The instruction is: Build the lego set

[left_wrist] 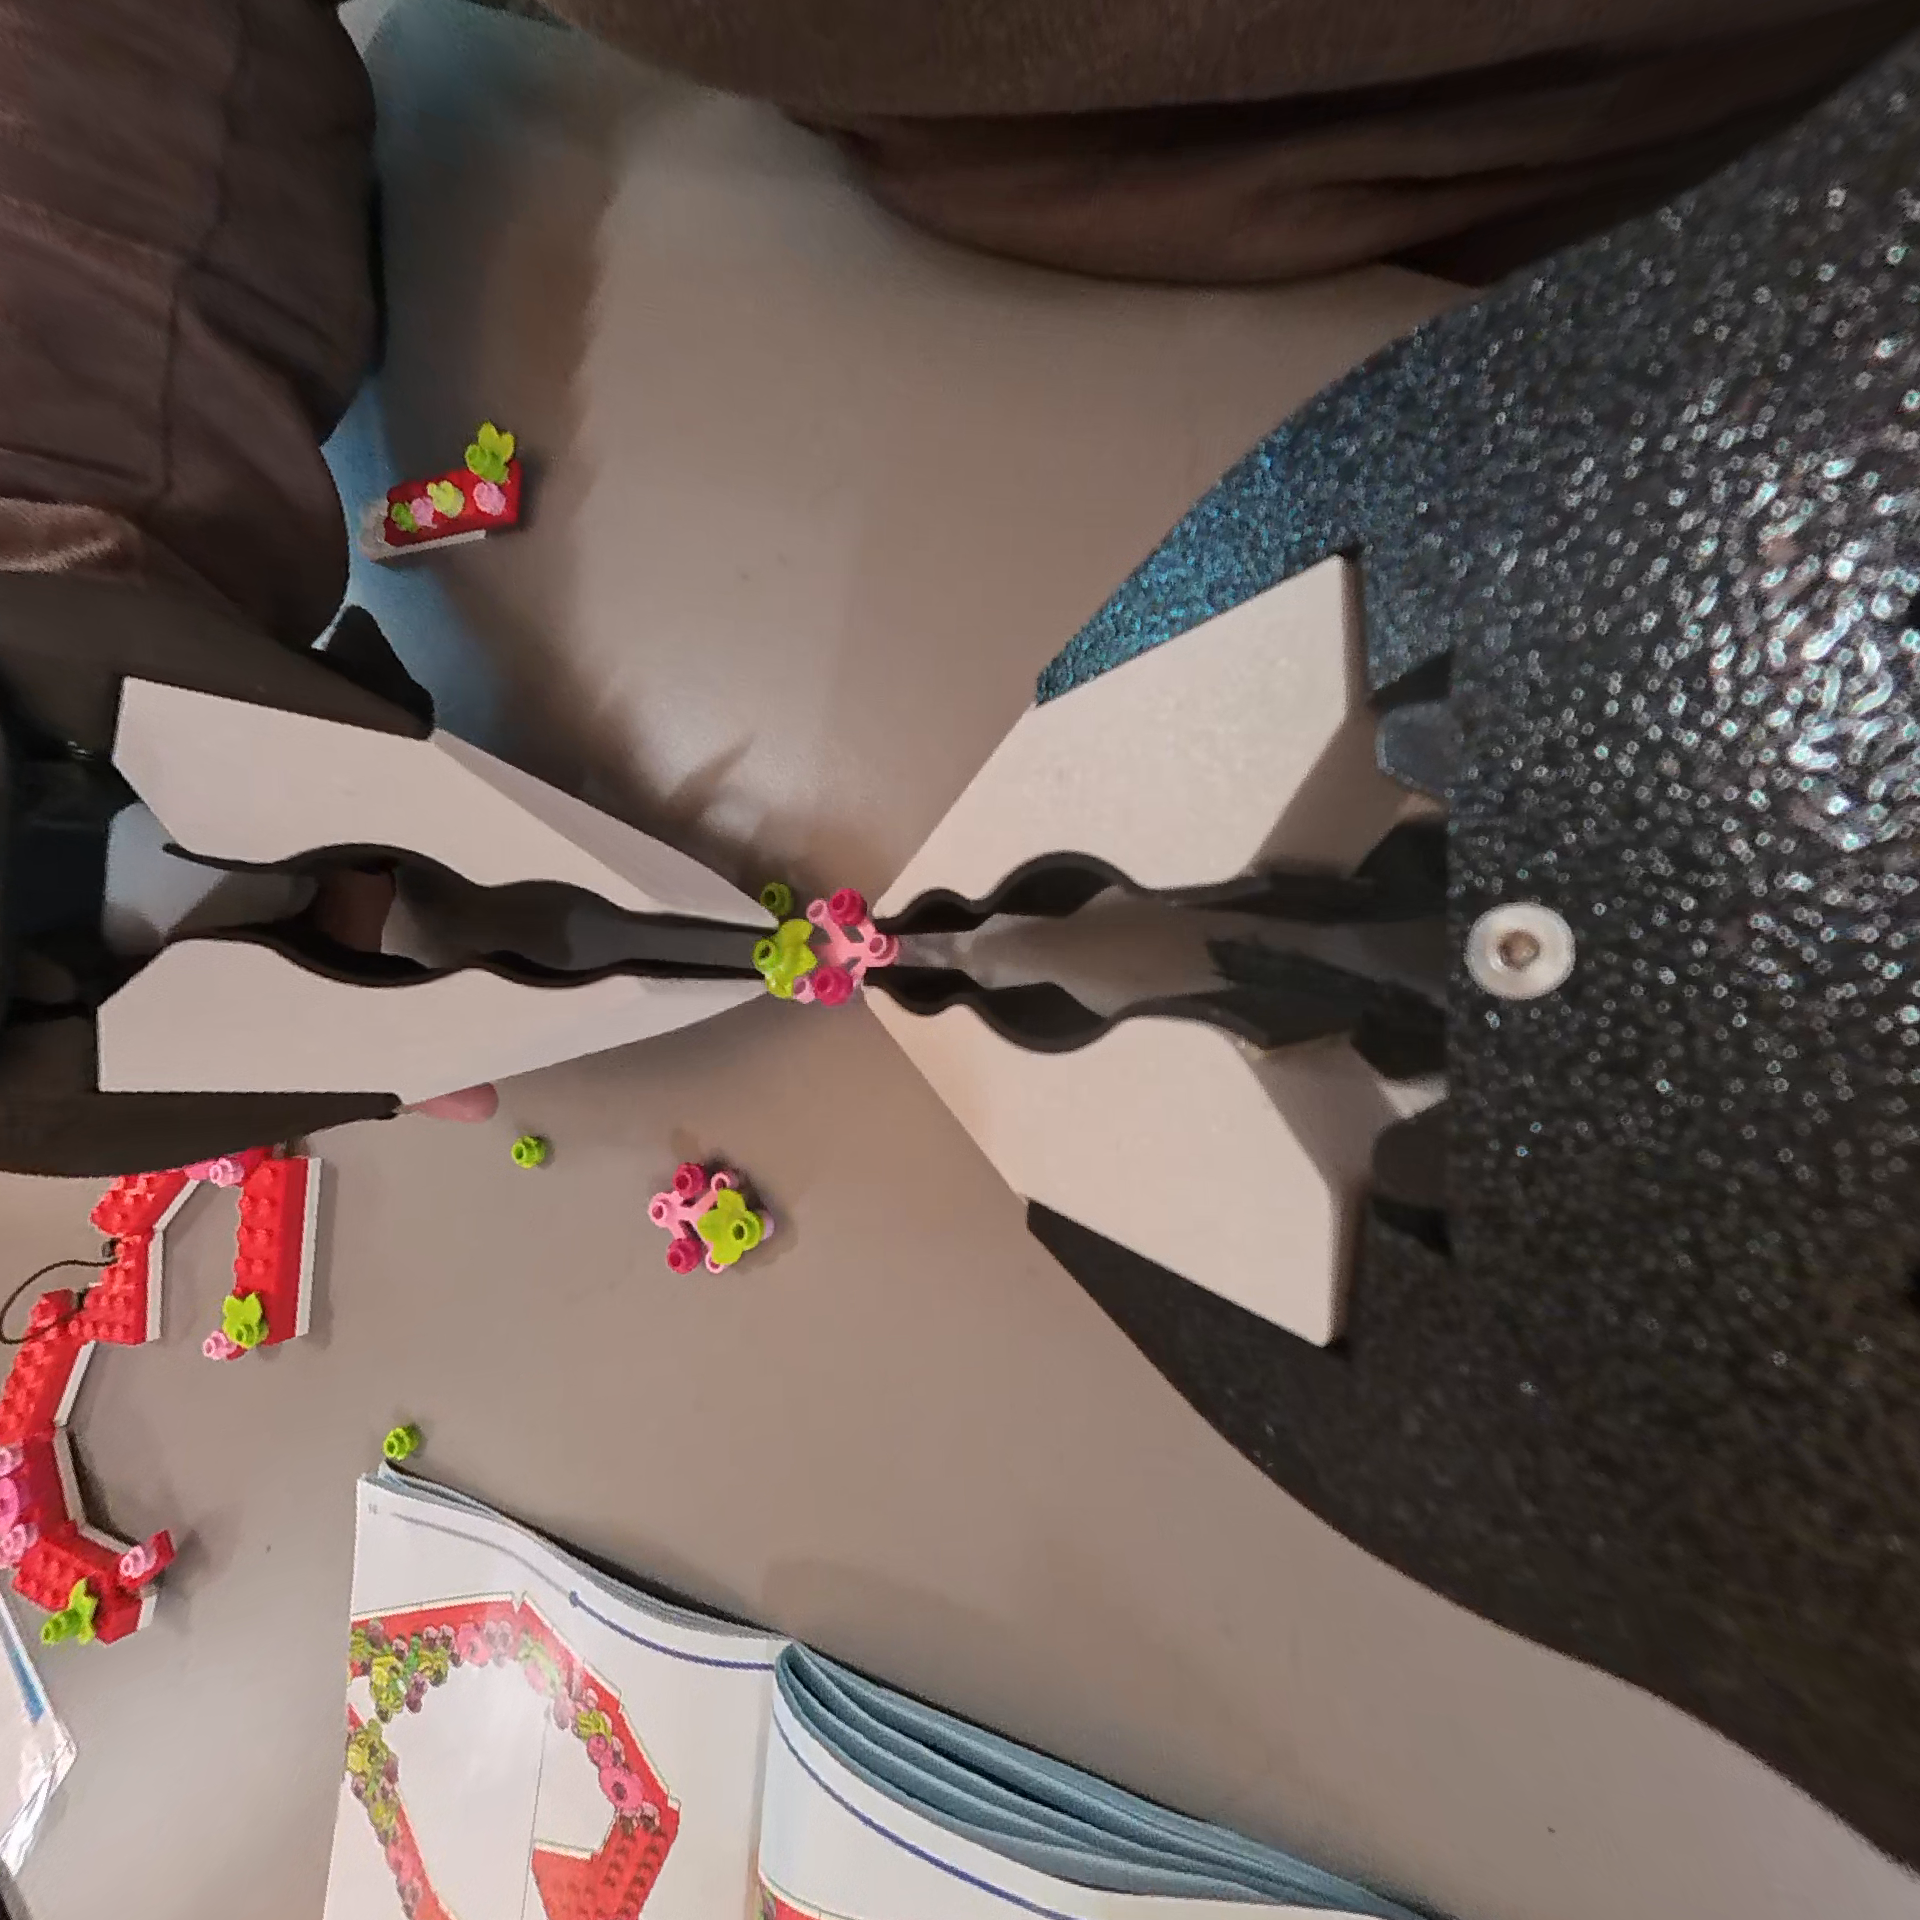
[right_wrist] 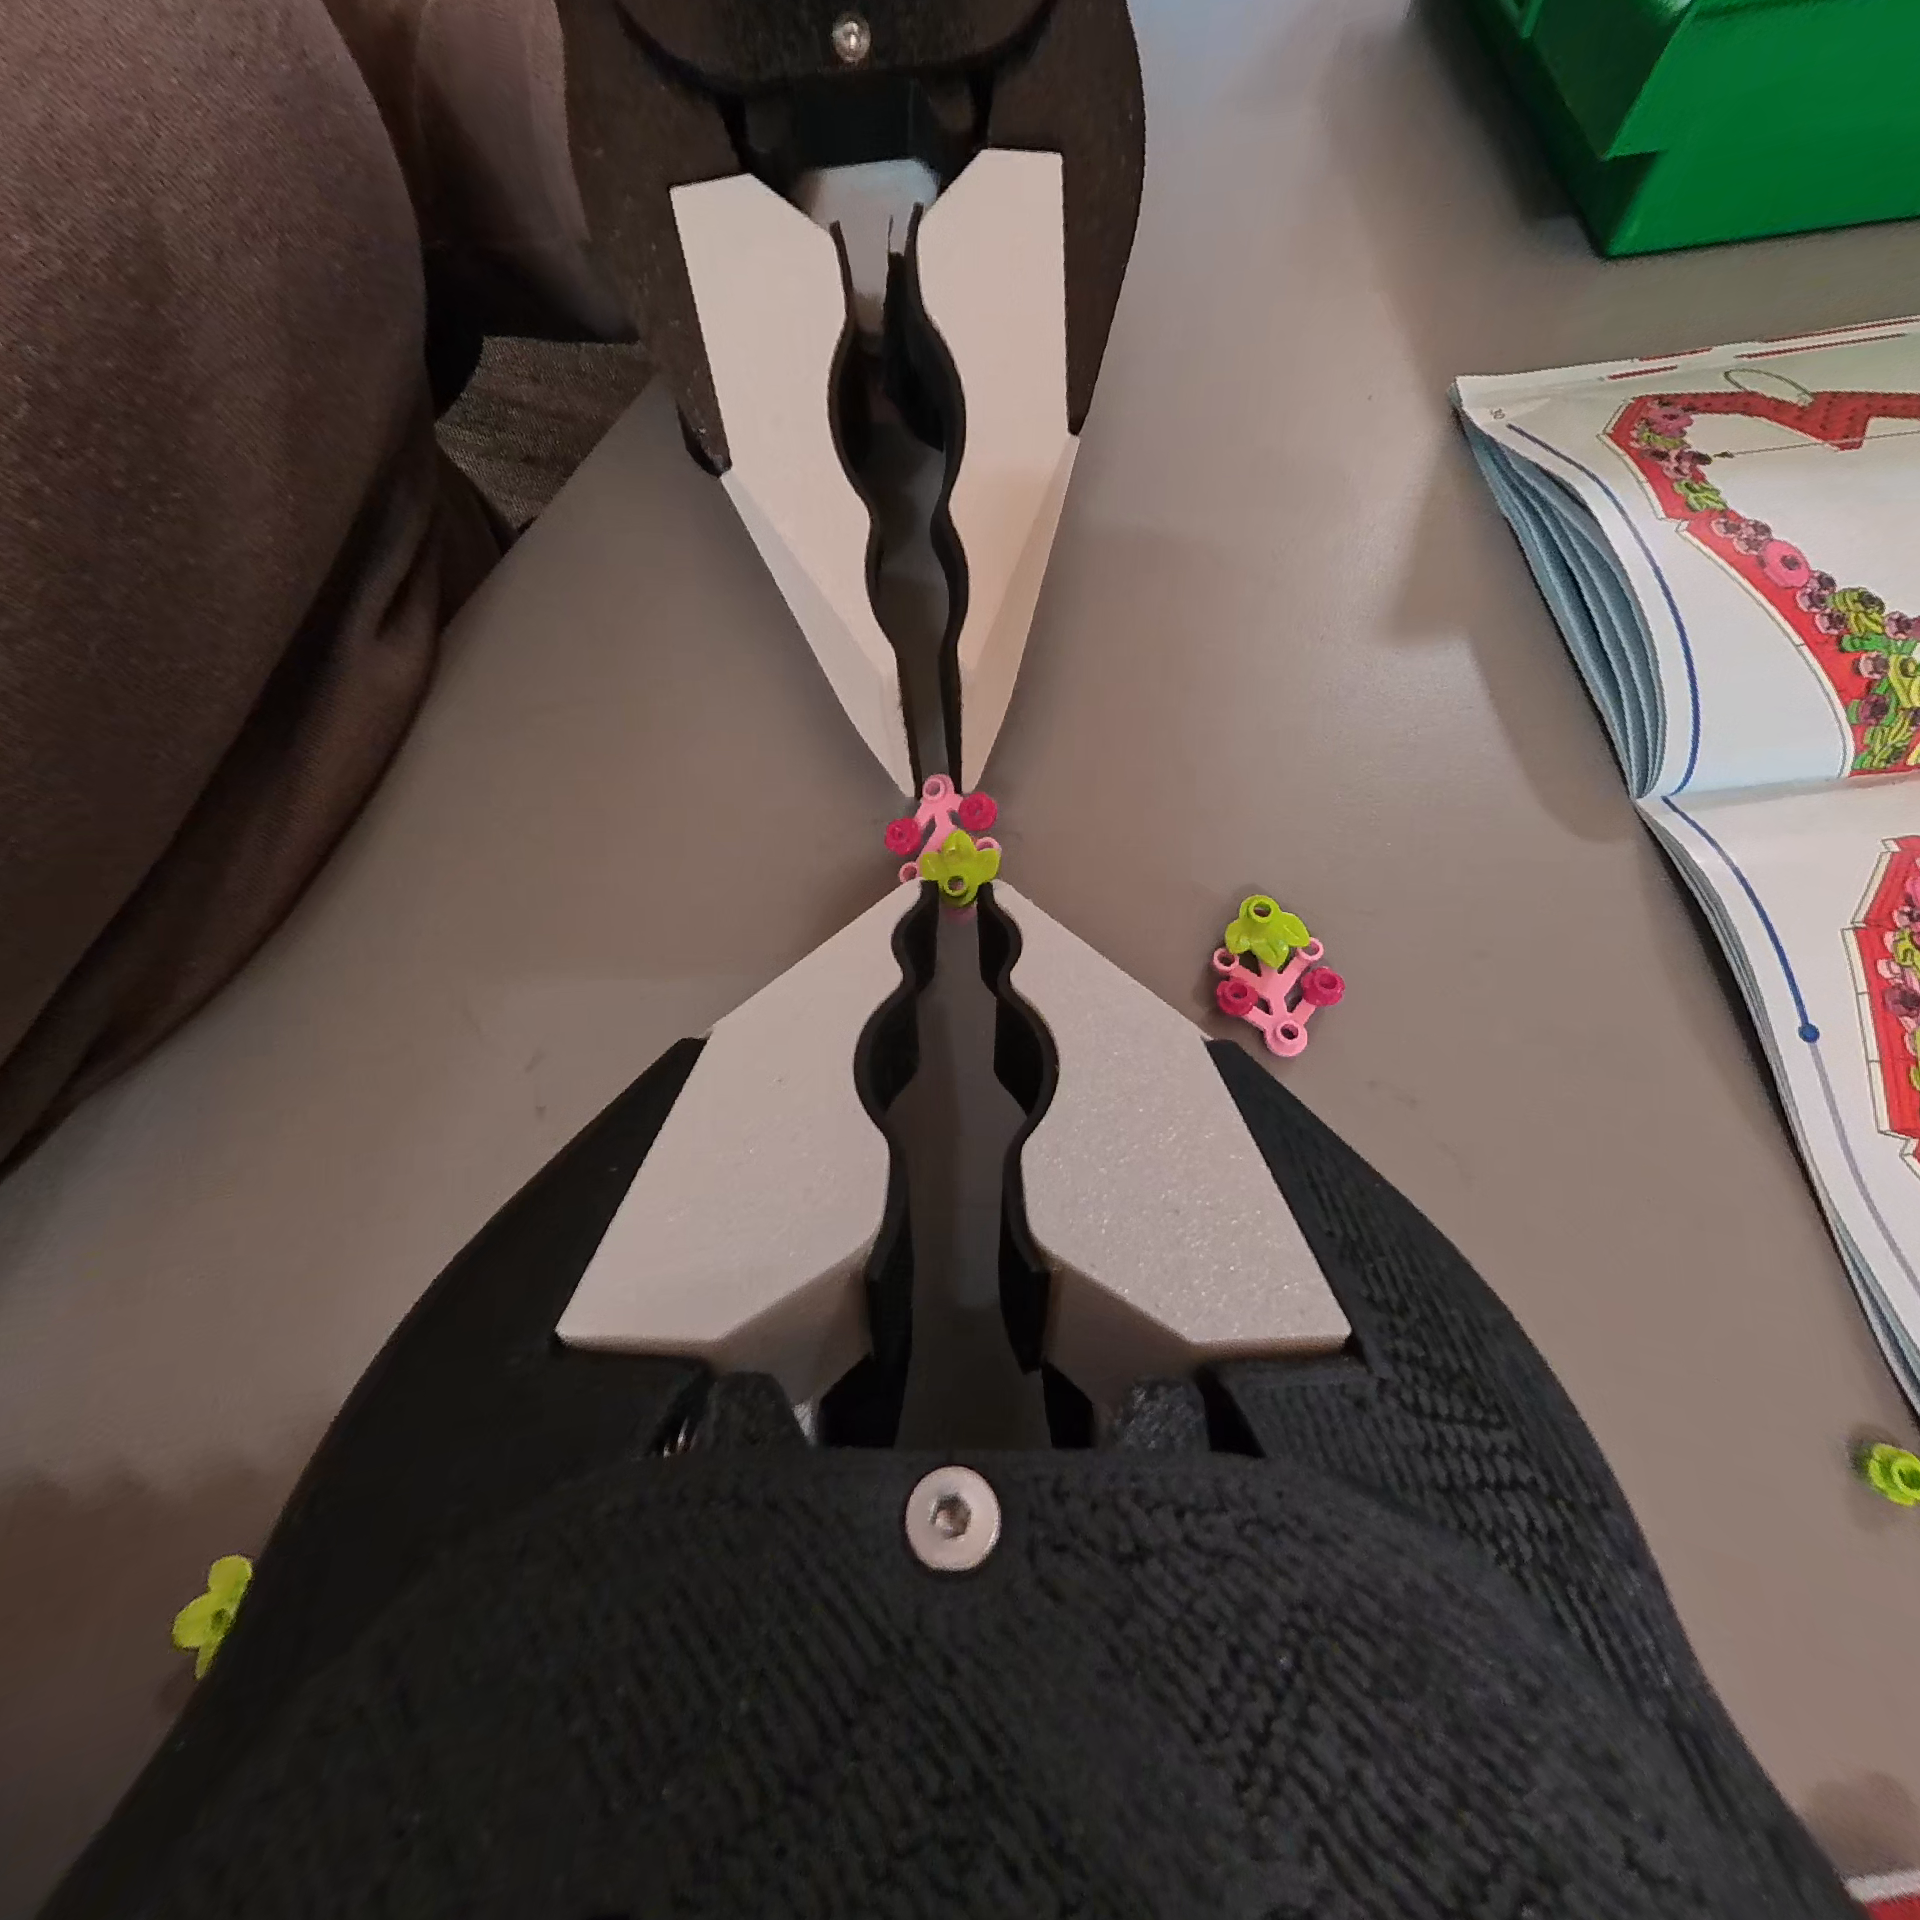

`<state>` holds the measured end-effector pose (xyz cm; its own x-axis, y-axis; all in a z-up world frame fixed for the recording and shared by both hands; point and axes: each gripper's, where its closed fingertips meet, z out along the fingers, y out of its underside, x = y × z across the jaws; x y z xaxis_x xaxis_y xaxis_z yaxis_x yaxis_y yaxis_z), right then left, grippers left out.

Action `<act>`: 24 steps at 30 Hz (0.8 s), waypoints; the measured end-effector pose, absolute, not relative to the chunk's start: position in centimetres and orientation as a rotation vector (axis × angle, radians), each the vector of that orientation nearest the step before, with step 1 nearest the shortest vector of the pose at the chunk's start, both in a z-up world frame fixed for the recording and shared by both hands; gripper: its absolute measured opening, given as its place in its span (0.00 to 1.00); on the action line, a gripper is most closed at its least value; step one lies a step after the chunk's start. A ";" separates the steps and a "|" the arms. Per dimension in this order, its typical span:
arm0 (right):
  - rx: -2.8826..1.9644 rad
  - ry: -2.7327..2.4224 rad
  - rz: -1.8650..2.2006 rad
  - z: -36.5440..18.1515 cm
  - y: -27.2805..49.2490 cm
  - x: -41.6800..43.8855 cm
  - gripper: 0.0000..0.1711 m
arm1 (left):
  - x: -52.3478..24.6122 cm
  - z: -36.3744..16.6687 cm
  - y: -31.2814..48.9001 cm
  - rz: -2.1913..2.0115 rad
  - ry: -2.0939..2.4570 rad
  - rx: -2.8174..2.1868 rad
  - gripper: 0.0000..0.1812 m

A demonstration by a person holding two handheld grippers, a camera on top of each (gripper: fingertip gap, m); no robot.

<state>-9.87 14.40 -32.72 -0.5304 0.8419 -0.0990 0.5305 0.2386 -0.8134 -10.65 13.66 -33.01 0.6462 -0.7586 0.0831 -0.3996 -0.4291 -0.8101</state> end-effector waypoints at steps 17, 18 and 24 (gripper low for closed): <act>-1.252 -2.093 1.234 -29.2 15.1 -10.3 0.03 | -11.1 -30.3 14.3 -0.750 0.725 -1.933 0.02; -1.251 -2.085 1.244 -28.8 15.1 -10.3 0.03 | -11.2 -30.0 14.4 -0.757 0.712 -1.919 0.02; -1.240 -2.101 1.236 -28.1 15.2 -10.4 0.03 | -11.2 -28.9 14.4 -0.769 0.704 -1.859 0.02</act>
